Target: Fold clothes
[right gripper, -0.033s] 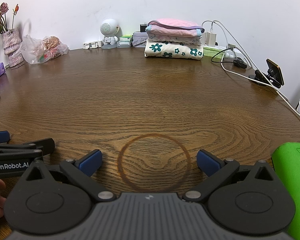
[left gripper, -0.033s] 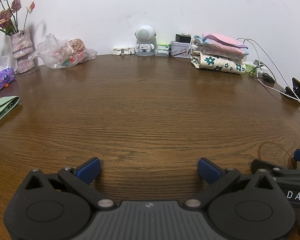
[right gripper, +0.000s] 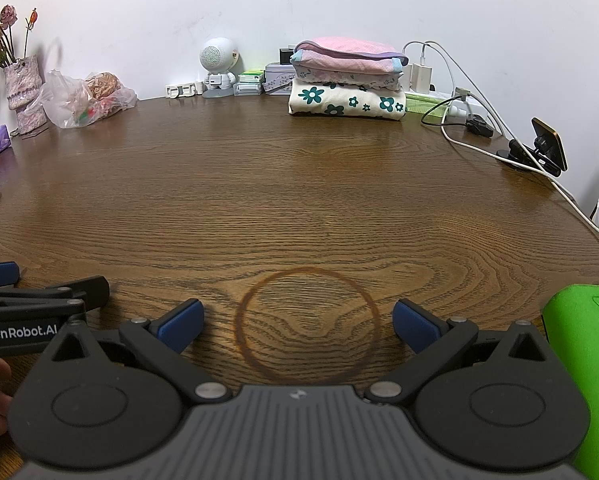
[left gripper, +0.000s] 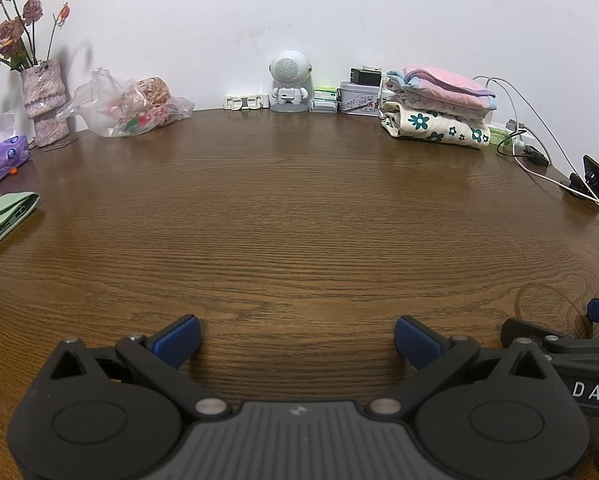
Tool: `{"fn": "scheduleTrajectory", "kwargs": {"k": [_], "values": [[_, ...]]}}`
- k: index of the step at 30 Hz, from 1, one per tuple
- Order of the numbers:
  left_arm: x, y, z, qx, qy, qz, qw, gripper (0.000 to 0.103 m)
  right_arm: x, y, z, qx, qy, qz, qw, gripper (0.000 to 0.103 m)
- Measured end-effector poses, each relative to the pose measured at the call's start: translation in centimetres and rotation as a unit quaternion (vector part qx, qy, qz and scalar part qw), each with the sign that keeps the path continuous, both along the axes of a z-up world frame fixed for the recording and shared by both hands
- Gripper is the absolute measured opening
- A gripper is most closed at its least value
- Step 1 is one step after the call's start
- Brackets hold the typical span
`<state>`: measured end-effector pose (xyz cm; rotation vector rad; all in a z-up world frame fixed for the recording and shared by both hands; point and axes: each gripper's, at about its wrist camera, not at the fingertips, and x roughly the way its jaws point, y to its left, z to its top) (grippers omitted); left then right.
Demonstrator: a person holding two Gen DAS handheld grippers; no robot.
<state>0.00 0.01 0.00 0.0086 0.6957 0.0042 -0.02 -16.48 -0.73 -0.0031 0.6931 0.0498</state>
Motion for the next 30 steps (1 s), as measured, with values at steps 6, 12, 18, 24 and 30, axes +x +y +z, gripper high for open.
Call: {"fn": "scheduleTrajectory", "kwargs": {"k": [6, 12, 18, 24, 30], "values": [[-0.01, 0.04, -0.01, 0.000, 0.000, 0.000, 1.0000, 0.103, 0.03, -0.04, -0.02, 0.000, 0.000, 0.000, 1.000, 0.102], [-0.02, 0.06, -0.01, 0.000, 0.000, 0.000, 1.0000, 0.103, 0.06, -0.09, -0.05, 0.000, 0.000, 0.000, 1.000, 0.102], [0.00, 0.06, -0.01, 0.000, 0.000, 0.000, 1.0000, 0.103, 0.06, -0.14, -0.10, 0.000, 0.000, 0.000, 1.000, 0.102], [0.00, 0.07, 0.02, 0.000, 0.000, 0.000, 1.0000, 0.103, 0.06, -0.20, -0.16, 0.000, 0.000, 0.001, 1.000, 0.102], [0.00, 0.10, 0.06, 0.000, 0.000, 0.000, 1.0000, 0.103, 0.04, -0.18, -0.20, 0.000, 0.000, 0.001, 1.000, 0.102]]}}
